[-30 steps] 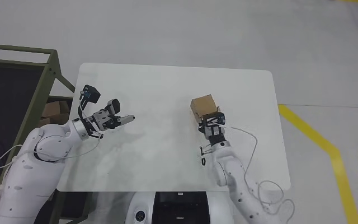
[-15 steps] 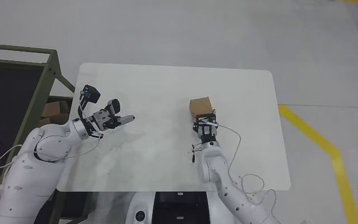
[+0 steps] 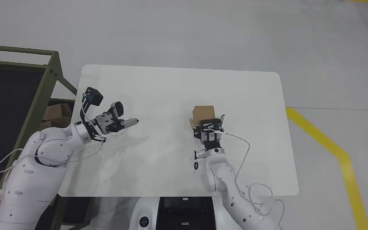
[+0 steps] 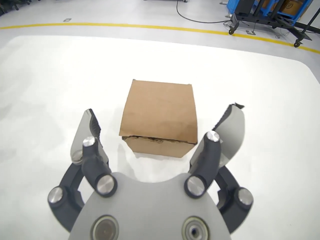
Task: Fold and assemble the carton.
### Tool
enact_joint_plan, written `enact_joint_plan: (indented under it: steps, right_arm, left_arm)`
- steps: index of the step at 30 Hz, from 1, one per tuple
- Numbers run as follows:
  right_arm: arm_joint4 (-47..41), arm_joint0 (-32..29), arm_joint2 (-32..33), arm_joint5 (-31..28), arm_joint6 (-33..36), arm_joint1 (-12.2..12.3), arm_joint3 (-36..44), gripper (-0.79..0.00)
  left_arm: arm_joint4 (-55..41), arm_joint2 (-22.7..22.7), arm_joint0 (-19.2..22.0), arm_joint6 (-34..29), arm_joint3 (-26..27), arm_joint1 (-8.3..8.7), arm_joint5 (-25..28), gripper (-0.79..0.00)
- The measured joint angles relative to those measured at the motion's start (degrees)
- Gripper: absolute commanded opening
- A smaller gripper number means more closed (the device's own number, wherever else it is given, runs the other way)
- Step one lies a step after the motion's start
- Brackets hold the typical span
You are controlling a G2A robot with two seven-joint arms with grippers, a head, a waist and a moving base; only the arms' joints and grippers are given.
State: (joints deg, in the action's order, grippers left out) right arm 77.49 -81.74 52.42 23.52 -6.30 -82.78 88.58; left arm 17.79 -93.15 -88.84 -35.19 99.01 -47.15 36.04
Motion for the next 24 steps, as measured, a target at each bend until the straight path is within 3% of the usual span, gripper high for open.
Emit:
enact_joint_plan:
  steps: [6, 13, 24]
  right_arm:
    - [5.82, -3.45, 5.57, -2.34, 0.19, 1.56, 6.6, 0.0]
    - [8.89, -0.09, 6.65, -5.34, 3.7, 1.54, 2.17, 0.0]
    - [7.46, 1.84, 5.7, -6.4, 2.2, 0.72, -3.67, 0.0]
  left_arm:
    - [0.0, 0.0, 0.0, 0.0, 0.0, 0.0, 0.0, 0.0]
    - [0.0, 0.0, 0.0, 0.0, 0.0, 0.0, 0.0, 0.0]
    - [0.0, 0.0, 0.0, 0.0, 0.0, 0.0, 0.0, 0.0]
